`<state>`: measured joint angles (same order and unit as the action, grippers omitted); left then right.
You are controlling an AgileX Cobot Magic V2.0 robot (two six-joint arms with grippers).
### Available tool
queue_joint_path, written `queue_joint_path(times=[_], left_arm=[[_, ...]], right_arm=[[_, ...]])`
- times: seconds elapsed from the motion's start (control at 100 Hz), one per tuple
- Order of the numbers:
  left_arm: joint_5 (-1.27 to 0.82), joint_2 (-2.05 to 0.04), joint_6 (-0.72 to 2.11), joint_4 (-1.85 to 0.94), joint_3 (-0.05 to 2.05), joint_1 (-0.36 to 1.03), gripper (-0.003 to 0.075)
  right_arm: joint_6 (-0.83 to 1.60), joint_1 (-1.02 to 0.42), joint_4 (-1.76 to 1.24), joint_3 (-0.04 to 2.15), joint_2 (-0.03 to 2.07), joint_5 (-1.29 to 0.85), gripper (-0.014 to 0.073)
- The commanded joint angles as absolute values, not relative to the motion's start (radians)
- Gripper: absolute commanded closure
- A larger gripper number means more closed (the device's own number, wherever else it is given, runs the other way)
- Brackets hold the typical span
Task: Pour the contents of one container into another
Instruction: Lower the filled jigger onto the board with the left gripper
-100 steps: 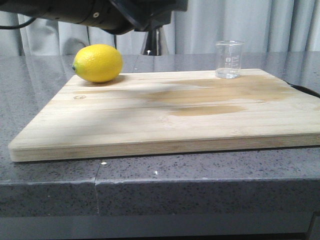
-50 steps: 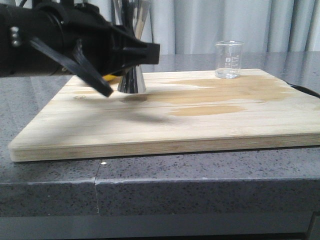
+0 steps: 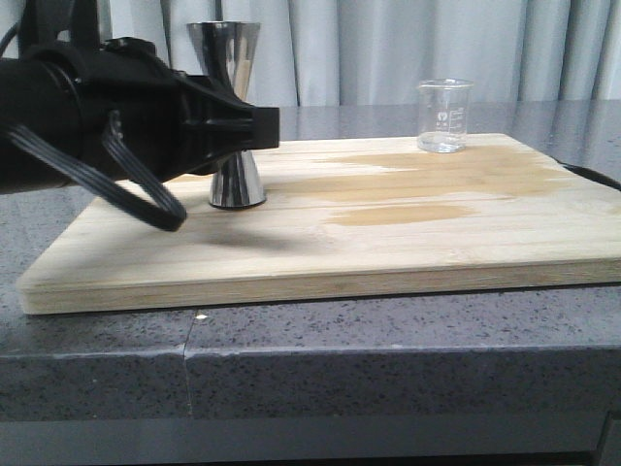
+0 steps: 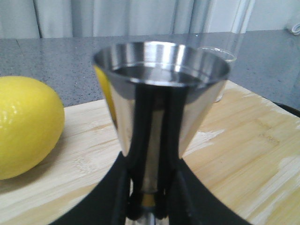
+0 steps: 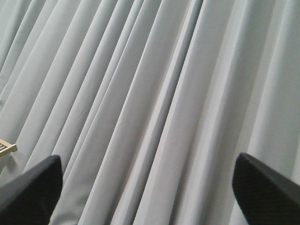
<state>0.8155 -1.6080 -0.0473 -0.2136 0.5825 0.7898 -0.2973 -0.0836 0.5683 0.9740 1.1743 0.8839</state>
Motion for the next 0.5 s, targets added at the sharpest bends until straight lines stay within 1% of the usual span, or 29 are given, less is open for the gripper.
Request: queue_joint_path(times=[0.0, 0.14, 0.49], left_arm=[[0.897, -1.565, -0.066, -0.208, 0.585, 0.790, 0.0680], [0.904, -1.565, -0.066, -0.206, 0.581, 0.790, 0.0680], [0.904, -1.565, -0.066, -0.084, 0.581, 0.790, 0.0673]], right_arm=[[-0.290, -0.079, 0.543, 1.008, 1.145, 0.937, -0.0071], [-0.290, -0.079, 0.543, 1.008, 1.145, 0.937, -0.0071], [-0.291, -0.079, 0.543, 1.008, 1.145, 0.937, -0.0071]])
